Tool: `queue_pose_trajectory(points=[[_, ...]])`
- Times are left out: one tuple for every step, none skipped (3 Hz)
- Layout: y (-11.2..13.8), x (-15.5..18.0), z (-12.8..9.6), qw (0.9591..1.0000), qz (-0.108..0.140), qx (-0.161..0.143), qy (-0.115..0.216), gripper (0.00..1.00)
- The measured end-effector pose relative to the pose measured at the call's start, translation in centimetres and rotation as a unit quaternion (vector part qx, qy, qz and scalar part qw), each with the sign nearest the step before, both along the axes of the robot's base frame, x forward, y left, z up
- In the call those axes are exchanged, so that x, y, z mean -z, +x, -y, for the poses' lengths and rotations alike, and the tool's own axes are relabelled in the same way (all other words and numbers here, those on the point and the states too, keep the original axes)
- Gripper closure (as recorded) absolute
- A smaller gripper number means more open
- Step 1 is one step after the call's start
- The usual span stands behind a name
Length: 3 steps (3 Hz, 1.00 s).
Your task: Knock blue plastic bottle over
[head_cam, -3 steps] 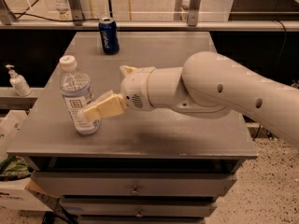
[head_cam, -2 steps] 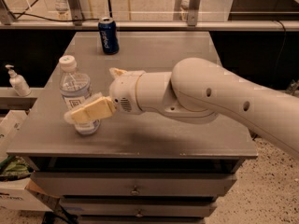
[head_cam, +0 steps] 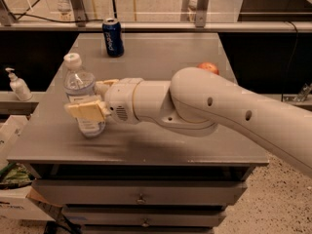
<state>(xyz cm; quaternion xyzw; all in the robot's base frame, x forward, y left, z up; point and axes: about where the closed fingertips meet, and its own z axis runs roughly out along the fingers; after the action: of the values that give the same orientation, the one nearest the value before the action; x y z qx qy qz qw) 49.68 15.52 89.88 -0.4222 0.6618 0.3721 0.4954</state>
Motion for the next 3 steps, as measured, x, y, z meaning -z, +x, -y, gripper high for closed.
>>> queue_pose_trajectory(points=[[0.5, 0.1, 0.6, 1.0, -0.005, 0.009, 0.001, 0.64], [2.1, -0.3, 2.8, 0.9996, -0.007, 0.025, -0.013, 0.88], [4.2, -2.7, 5.3, 0.9983, 0.003, 0.029, -0.051, 1.0]])
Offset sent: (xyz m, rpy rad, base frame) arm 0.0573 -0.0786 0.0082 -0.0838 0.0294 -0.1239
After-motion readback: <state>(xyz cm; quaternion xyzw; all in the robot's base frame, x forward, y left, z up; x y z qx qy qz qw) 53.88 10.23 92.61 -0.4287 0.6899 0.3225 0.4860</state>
